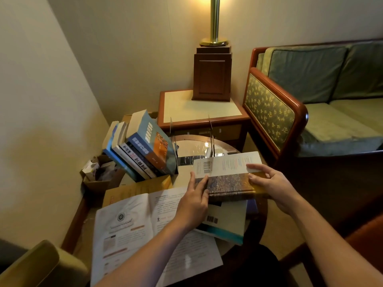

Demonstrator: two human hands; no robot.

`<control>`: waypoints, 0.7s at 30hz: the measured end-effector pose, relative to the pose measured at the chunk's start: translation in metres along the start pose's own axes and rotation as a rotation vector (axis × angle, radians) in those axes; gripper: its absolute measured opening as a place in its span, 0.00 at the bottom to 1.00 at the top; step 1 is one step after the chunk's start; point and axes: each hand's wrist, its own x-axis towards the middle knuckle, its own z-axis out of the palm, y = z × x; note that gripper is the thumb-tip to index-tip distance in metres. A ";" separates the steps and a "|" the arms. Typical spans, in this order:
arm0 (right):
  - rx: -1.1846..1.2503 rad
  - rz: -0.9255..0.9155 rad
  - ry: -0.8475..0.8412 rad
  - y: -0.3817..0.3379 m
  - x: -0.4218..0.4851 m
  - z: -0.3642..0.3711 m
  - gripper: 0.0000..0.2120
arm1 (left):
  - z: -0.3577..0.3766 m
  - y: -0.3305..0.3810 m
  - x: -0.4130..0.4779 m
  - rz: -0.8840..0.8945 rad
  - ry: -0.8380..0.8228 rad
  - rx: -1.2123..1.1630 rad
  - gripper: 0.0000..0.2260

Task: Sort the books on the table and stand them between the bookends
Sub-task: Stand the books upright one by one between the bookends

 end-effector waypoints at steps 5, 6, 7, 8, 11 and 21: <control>-0.034 -0.063 0.044 -0.018 -0.005 0.005 0.14 | 0.007 0.000 -0.006 -0.012 -0.020 -0.011 0.24; -0.019 -0.074 0.046 -0.021 -0.007 0.007 0.15 | 0.009 0.000 -0.005 -0.014 -0.005 0.031 0.24; -0.001 -0.083 0.047 -0.024 -0.009 0.008 0.15 | 0.011 0.000 -0.004 -0.017 0.011 0.076 0.25; 0.012 -0.091 0.051 -0.027 -0.011 0.009 0.15 | 0.012 0.000 -0.003 -0.019 0.021 0.103 0.25; 0.011 -0.122 0.053 -0.038 -0.018 0.012 0.17 | 0.012 0.004 0.002 -0.015 0.014 0.081 0.26; -0.566 -0.503 0.183 -0.092 -0.030 0.026 0.23 | -0.079 -0.030 0.027 0.170 0.117 0.583 0.30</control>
